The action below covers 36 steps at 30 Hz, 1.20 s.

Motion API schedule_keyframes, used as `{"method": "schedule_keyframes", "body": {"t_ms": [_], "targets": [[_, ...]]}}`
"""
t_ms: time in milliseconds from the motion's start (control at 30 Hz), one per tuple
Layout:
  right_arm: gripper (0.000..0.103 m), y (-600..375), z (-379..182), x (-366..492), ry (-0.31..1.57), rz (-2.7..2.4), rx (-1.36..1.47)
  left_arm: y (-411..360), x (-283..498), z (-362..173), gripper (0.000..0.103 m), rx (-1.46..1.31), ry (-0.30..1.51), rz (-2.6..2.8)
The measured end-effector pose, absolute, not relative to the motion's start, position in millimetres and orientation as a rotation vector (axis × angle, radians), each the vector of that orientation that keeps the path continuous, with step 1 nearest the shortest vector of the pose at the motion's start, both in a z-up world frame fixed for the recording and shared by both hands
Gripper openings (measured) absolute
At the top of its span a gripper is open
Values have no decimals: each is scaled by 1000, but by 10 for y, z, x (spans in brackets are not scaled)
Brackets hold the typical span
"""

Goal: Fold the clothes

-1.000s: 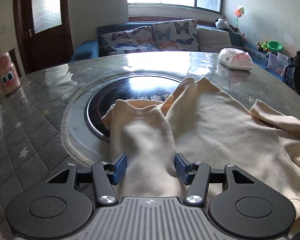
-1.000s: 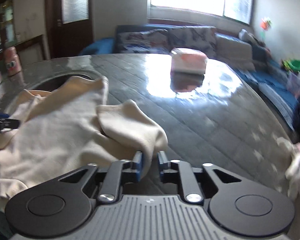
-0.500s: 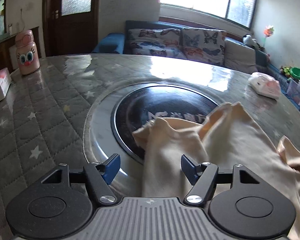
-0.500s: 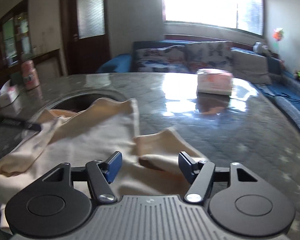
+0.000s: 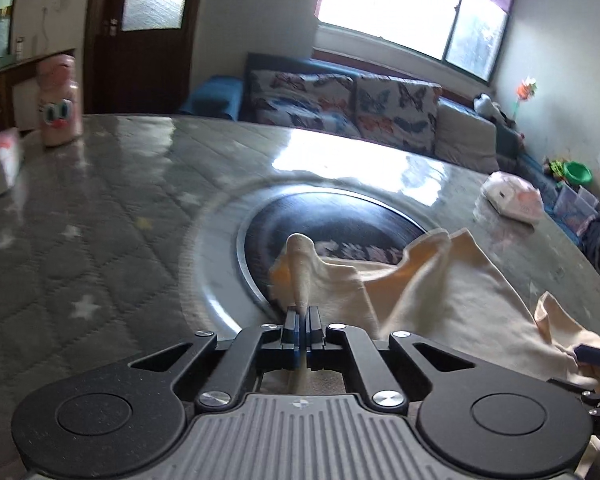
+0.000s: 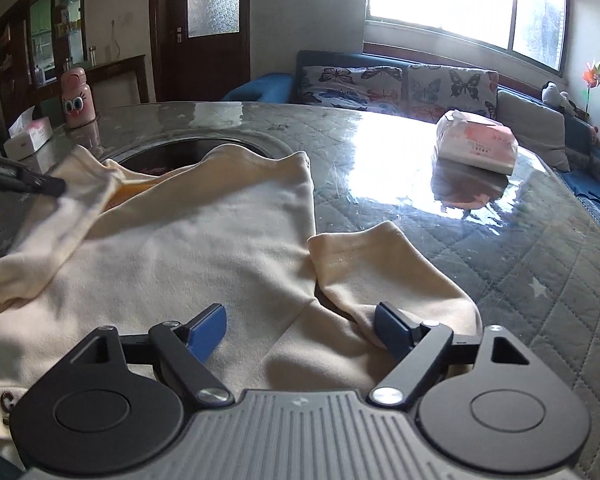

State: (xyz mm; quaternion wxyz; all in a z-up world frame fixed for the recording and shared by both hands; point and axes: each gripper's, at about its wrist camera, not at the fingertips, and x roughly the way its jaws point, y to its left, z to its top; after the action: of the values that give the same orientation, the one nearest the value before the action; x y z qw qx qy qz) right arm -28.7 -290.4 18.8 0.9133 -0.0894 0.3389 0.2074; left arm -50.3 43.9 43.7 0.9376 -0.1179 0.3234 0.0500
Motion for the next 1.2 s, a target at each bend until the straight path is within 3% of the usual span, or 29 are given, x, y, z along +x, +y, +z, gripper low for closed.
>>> {"method": "schedule_keyframes", "body": {"t_ms": [233, 500, 800, 1000, 1067, 1200], "targets": [[84, -3026, 230, -252, 694, 383, -162, 889, -883, 577, 3, -290, 608, 254], [84, -3318, 340, -138, 688, 260, -155, 1383, -1517, 376, 3, -359, 674, 464], [82, -3206, 306, 141, 696, 279, -234, 1436, -1627, 294, 4, -364, 727, 509], [43, -3168, 220, 415, 750, 311, -241, 1429, -1541, 389, 11, -314, 728, 508], [18, -3184, 222, 421, 753, 312, -240, 1429, -1520, 448, 16, -301, 714, 512], [6, -3379, 264, 355, 721, 234, -240, 1394, -1442, 574, 28, -270, 681, 494]]}}
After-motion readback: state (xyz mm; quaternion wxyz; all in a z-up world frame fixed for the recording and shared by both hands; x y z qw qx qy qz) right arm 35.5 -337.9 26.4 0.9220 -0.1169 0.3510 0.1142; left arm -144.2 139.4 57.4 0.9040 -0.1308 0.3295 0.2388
